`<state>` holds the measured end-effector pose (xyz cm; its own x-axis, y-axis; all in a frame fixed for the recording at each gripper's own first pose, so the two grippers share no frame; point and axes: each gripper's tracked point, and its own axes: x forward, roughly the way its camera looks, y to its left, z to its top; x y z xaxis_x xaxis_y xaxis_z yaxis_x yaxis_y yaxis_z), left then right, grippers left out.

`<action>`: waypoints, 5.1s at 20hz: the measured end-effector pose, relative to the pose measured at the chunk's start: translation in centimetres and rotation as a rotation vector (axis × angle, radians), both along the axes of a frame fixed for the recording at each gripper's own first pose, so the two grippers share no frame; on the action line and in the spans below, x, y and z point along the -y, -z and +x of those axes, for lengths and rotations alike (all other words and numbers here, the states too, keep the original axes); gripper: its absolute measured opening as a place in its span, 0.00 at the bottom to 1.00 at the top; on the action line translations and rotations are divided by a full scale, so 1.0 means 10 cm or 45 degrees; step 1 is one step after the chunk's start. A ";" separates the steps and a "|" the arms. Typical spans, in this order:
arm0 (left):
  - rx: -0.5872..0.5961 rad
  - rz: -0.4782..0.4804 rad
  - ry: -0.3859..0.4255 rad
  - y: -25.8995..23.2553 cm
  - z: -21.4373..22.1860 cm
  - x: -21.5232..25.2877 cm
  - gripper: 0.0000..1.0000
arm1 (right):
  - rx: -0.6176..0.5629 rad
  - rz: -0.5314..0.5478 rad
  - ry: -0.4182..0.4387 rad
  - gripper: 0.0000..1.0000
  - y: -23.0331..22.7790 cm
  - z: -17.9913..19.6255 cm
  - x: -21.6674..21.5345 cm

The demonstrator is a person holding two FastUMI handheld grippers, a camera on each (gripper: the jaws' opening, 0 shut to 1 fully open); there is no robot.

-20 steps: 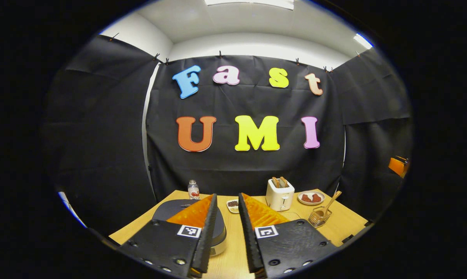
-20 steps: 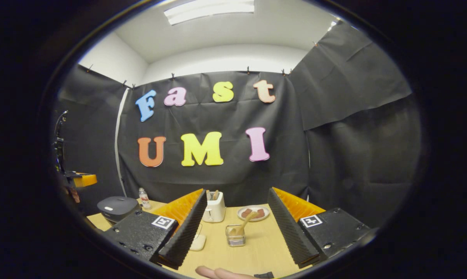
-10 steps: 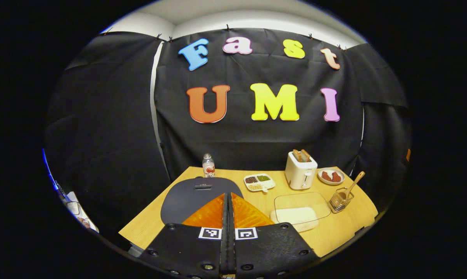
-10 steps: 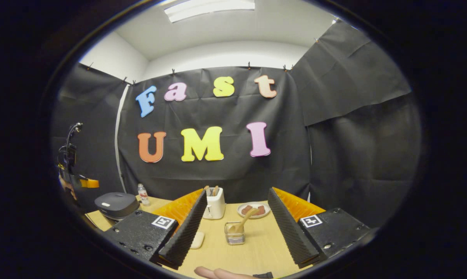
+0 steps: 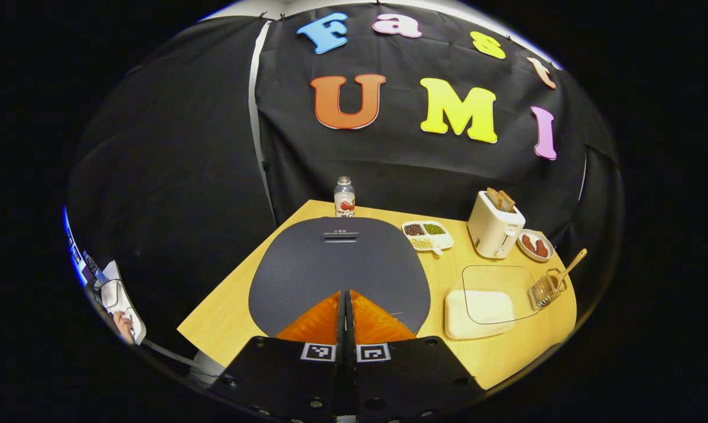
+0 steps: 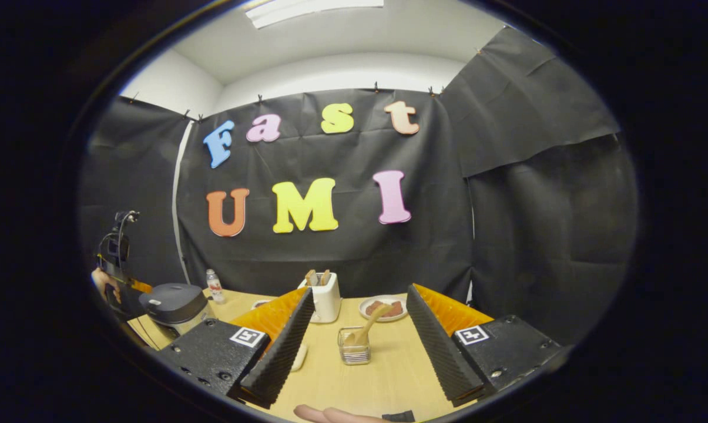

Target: Close the left gripper, press the button to open the rice cooker; take a wooden spoon from the chopstick holder with the right hand, scoop a spoonful of rice and pour it into the rice cooker, then put the wooden spoon back into the chopstick holder.

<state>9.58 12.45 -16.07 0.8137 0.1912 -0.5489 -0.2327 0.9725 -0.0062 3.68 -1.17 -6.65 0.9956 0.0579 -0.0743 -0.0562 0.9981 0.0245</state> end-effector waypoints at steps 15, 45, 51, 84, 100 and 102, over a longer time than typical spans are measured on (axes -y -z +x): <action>-0.100 -0.018 0.003 0.24 -0.08 -0.02 0.00 | -0.043 -0.001 -0.025 0.95 0.13 -0.02 -0.07; 0.572 0.137 0.027 -1.43 -0.85 0.60 1.00 | -0.076 0.022 0.018 0.95 0.25 -0.07 0.08; 0.665 0.182 0.115 -1.33 -1.18 0.87 0.95 | -0.129 0.038 -0.015 1.00 0.55 0.45 0.06; 0.627 0.139 0.256 -0.87 -1.02 1.06 0.95 | -0.322 0.352 -0.009 0.16 2.01 2.63 -0.04; 0.605 0.112 0.262 -0.67 -1.21 0.74 0.95 | -0.106 0.079 -0.057 0.15 0.69 2.06 -0.89; 0.605 0.113 0.250 -0.67 -1.25 0.68 0.96 | -0.088 0.068 -0.093 0.15 0.63 2.04 -1.13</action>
